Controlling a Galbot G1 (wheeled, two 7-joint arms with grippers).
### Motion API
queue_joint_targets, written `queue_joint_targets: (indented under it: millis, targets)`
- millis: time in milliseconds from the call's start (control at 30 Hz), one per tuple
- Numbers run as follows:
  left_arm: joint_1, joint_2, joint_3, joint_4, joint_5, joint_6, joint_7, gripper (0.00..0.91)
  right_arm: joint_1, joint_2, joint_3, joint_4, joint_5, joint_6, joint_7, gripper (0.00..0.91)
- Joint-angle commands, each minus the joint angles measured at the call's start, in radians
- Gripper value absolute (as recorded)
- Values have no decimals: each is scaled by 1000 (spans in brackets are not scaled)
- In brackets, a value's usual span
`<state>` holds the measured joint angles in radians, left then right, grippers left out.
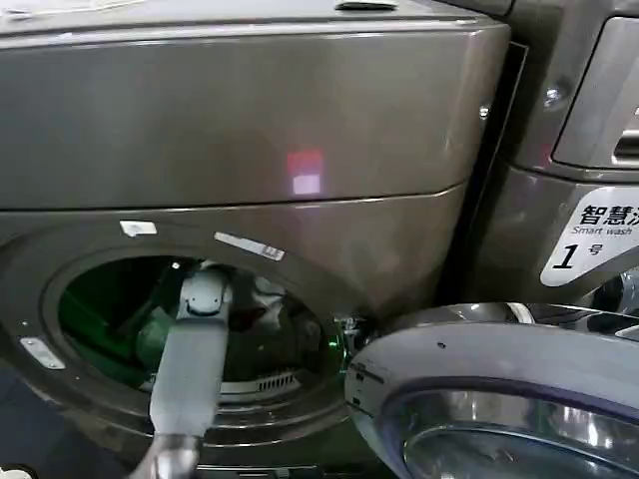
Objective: Grasp the clothes from the dryer.
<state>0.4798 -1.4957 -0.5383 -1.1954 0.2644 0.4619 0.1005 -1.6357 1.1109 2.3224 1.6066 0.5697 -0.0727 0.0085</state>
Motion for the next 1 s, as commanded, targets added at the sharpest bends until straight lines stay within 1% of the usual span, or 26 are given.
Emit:
queue_joint_targets:
  millis: [33,67,100,133,200,233,267,300,333,400,467,600,633,733,900,1000]
  targets:
    - [-125,16,-6,189,922,-193,520,907,-2,1,-1,5,1,0,-2,907]
    - [-134,12,-15,205,1004,-247,529,907,-2,1,-2,4,0,0,-2,907]
    - [-146,10,-20,219,1048,-276,537,907,-3,1,-3,3,1,0,-3,907]
    - [-163,9,-23,232,1135,-322,568,907,-4,1,-4,3,1,1,-3,907]
    - [-182,10,-32,240,1207,-421,696,907,-5,-1,-4,1,1,1,-4,907]
    - [-202,10,-43,253,1225,-446,754,907,-6,-3,-4,-1,1,1,-4,907]
    - [-217,11,-51,269,1190,-449,800,907,-6,-5,-3,-1,1,1,-4,907]
    - [-224,12,-54,281,1166,-472,816,907,-6,-5,-2,-2,1,1,-5,907]
    - [-245,18,-60,301,1183,-529,831,907,-7,-8,-2,-4,1,1,-5,907]
    - [-265,27,-61,314,1238,-570,917,907,-7,-11,-2,-7,1,1,-6,907]
    - [-278,38,-61,318,1246,-629,1023,907,-5,-14,-4,-10,0,2,-6,907]
    - [-309,50,-66,343,1217,-667,1136,907,-1,-13,-9,-12,-2,4,-7,907]
    - [-324,51,-77,356,1183,-669,1188,907,0,-12,-11,-11,-2,4,-7,907]
    - [-341,55,-88,378,1162,-675,1237,907,2,-12,-15,-10,-2,4,-7,907]
    - [-360,61,-88,402,1182,-725,1248,907,0,-14,-14,-11,-4,6,-8,907]
    - [-374,66,-89,427,1167,-718,1247,907,-1,-13,-14,-10,-4,6,-8,907]
